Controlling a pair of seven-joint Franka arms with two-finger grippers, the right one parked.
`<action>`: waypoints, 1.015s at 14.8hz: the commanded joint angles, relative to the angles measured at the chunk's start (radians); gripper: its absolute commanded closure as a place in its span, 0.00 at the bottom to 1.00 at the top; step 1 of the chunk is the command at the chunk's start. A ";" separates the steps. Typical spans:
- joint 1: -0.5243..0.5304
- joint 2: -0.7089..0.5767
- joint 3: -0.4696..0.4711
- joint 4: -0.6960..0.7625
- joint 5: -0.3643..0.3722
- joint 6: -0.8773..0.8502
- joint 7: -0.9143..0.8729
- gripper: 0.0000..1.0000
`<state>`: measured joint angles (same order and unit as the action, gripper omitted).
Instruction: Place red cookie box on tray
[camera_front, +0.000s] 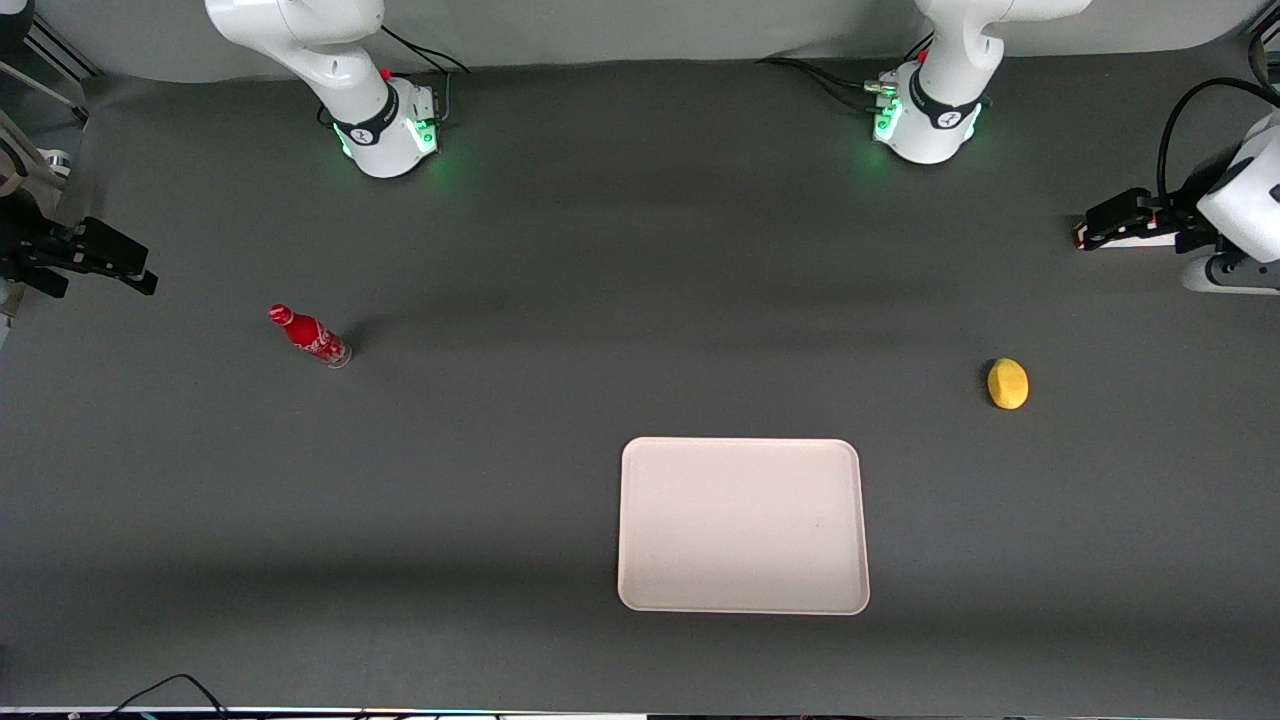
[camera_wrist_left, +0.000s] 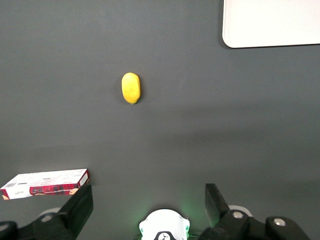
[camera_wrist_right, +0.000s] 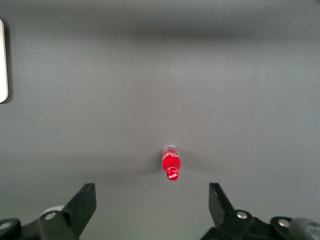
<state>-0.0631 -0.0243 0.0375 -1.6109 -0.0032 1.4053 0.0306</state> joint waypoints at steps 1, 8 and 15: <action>0.000 0.008 -0.002 0.026 0.022 -0.017 0.021 0.00; 0.002 0.012 -0.001 0.026 0.022 -0.022 0.017 0.00; 0.002 0.012 -0.001 0.025 0.019 -0.023 0.008 0.00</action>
<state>-0.0631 -0.0232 0.0375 -1.6109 0.0058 1.4052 0.0353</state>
